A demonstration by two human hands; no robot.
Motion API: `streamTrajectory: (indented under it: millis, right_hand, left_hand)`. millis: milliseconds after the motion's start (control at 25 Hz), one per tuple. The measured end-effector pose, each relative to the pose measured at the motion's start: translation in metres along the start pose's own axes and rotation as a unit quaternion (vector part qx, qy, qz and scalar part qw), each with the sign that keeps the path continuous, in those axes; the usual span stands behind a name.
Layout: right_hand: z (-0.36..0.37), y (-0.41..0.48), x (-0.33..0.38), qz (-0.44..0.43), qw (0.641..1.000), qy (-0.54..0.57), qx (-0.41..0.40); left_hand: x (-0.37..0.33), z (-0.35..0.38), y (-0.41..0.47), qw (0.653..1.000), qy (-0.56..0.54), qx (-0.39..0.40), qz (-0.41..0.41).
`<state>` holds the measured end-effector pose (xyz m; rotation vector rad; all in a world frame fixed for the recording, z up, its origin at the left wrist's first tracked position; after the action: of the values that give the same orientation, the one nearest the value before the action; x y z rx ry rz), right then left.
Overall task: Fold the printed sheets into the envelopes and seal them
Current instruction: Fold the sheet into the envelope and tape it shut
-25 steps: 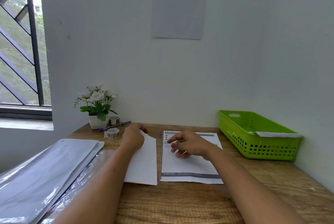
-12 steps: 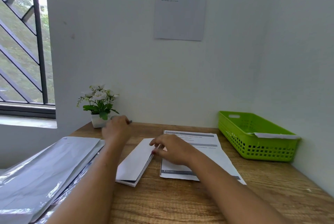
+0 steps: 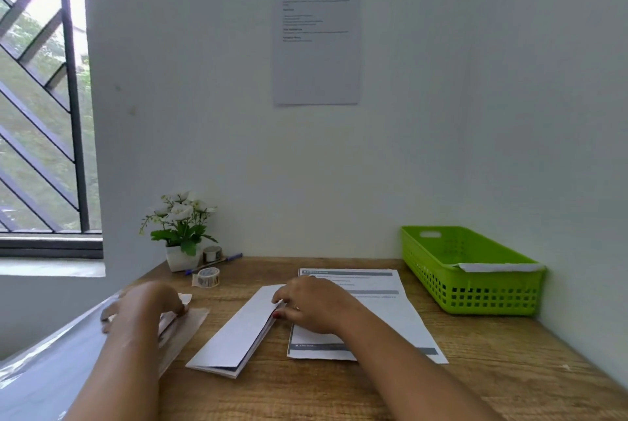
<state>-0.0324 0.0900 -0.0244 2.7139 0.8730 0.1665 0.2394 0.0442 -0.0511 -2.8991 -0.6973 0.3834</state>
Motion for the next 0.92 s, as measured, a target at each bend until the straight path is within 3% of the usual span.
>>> streamTrajectory:
  millis: [120,400,560,640,680,760,800,920]
  right_hand:
    - [0.004,0.001,-0.001,-0.004,1.0,0.004,0.011]
    - [0.001,0.001,-0.003,-0.002,1.0,0.019,0.012]
    - [-0.002,-0.002,-0.007,0.006,1.0,0.023,0.004]
    - [-0.005,-0.002,-0.008,0.004,1.0,0.017,-0.009]
    - [-0.006,-0.002,-0.008,0.007,1.0,0.019,-0.016]
    - [-0.007,-0.002,-0.009,0.021,0.998,0.053,-0.018]
    - [-0.007,-0.001,-0.009,0.033,0.995,0.091,-0.016]
    - [-0.017,0.0,-0.007,0.068,0.959,0.271,-0.039]
  left_hand:
    - [0.027,0.014,0.069,1.0,-0.01,-0.011,0.008]
    - [0.034,-0.018,-0.038,0.997,0.009,-0.037,0.065]
    - [0.025,-0.027,-0.049,0.98,0.128,-0.118,0.102]
    - [0.017,-0.047,-0.051,0.97,0.128,-0.169,0.119]
    - [0.01,-0.06,-0.052,0.97,0.097,-0.178,0.132]
    - [-0.015,-0.086,-0.063,0.962,-0.081,-0.176,0.192]
    - [-0.029,-0.096,-0.071,0.933,-0.219,-0.165,0.235]
    - [-0.058,-0.105,-0.077,0.778,-0.555,-0.127,0.267]
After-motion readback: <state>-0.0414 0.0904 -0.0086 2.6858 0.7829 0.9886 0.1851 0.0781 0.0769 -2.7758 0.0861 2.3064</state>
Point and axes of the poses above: each hand's wrist, its own y-axis towards the middle knuckle, its own z-axis out of the palm, x = y × z, the point moved 7 cm from there along y, towards the middle knuckle, and after that the axes turned 6 degrees about z, right-handed, at the moved point
